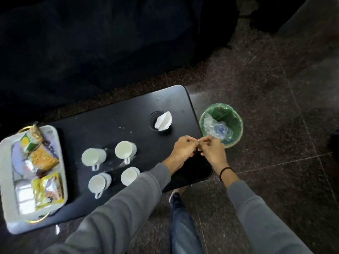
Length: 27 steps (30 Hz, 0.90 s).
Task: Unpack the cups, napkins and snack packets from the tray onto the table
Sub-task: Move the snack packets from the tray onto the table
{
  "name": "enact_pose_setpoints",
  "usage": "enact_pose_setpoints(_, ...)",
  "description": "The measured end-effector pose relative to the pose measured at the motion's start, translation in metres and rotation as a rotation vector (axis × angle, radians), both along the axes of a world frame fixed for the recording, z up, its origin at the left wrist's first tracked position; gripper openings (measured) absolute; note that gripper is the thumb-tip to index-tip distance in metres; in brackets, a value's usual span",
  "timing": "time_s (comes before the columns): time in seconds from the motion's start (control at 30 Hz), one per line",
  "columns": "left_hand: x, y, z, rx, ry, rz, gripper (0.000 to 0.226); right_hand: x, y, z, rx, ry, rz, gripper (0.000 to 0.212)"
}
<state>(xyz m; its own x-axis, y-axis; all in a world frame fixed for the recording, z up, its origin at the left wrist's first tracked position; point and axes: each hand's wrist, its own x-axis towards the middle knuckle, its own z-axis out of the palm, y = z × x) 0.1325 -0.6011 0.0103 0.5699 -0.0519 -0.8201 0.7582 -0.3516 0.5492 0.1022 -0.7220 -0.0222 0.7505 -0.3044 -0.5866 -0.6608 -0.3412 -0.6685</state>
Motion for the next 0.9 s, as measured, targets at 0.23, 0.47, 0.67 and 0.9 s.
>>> enact_pose_setpoints(0.23, -0.039, 0.107, 0.016, -0.008, -0.007, 0.138, 0.01, -0.022, 0.099, 0.038, 0.005, -0.005, 0.176, 0.01)
enact_pose_setpoints(0.47, -0.065, 0.244, 0.037, -0.021, -0.082, 0.23, 0.025, -0.027, 0.221, 0.066, 0.007, -0.021, 0.336, 0.009)
enact_pose_setpoints(0.67, -0.087, 0.383, 0.036, 0.037, -0.144, 0.341, 0.025, -0.029, 0.362, 0.062, 0.058, -0.052, 0.459, 0.008)
enact_pose_setpoints(0.9, -0.105, 0.524, 0.014, 0.054, -0.151, 0.463, 0.024, -0.029, 0.513, 0.032, 0.075, -0.074, 0.588, 0.008)
